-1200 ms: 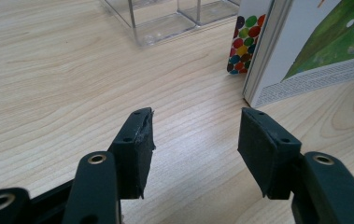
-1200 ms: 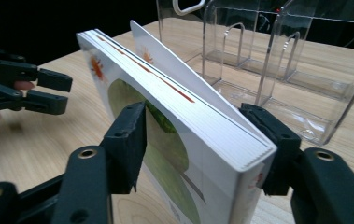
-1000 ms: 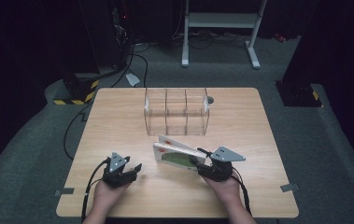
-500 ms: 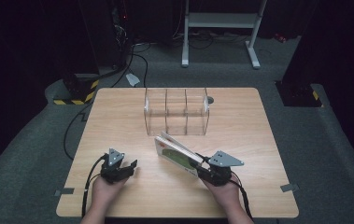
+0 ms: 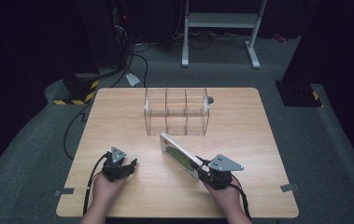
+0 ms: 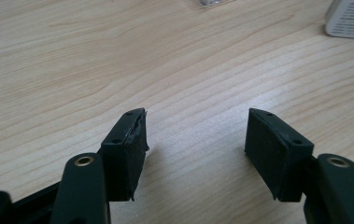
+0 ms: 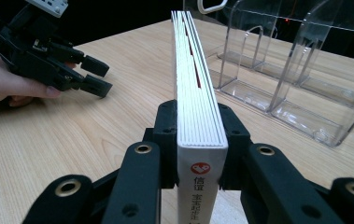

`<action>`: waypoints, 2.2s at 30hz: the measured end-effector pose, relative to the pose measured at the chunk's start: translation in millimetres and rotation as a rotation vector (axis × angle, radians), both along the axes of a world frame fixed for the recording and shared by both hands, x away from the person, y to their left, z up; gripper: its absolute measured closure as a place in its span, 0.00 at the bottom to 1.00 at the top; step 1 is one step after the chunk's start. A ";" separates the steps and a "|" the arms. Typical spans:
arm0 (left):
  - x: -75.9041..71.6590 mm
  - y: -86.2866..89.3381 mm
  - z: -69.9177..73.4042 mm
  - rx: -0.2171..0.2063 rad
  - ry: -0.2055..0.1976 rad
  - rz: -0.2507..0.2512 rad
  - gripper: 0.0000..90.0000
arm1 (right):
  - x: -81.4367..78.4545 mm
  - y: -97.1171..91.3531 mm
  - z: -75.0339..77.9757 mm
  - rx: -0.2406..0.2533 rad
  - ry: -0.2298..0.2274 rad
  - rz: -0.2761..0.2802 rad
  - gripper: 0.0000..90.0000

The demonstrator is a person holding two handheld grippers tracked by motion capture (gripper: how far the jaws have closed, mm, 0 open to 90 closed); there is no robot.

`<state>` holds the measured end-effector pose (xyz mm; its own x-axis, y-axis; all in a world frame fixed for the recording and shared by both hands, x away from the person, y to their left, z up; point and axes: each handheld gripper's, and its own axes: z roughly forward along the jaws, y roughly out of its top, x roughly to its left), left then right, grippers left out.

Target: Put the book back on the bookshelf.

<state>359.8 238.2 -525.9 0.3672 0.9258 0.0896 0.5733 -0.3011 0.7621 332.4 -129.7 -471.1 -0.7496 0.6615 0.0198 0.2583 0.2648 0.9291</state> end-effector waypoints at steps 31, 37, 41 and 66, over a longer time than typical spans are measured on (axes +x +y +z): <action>24.5 3.9 -2.1 -0.072 0.045 0.060 0.36 | -18.2 -53.9 2.5 -0.026 -0.026 -0.210 0.82; 23.7 3.8 -2.0 -0.072 0.046 0.059 0.36 | -15.6 -59.8 2.0 -0.024 -0.024 -0.241 0.81; 23.0 3.2 -2.0 -0.073 0.047 0.059 0.36 | -14.2 -59.7 2.1 0.000 -0.018 -0.236 0.76; 21.9 4.2 -2.1 -0.074 0.049 0.042 0.35 | -11.0 -43.5 0.0 -0.019 0.036 -0.244 0.79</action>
<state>381.7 242.4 -528.1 0.3304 0.9438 0.0033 0.6214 -0.2202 0.7519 321.4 -173.2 -471.2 -0.5664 0.8236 0.0297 0.3498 0.2076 0.9136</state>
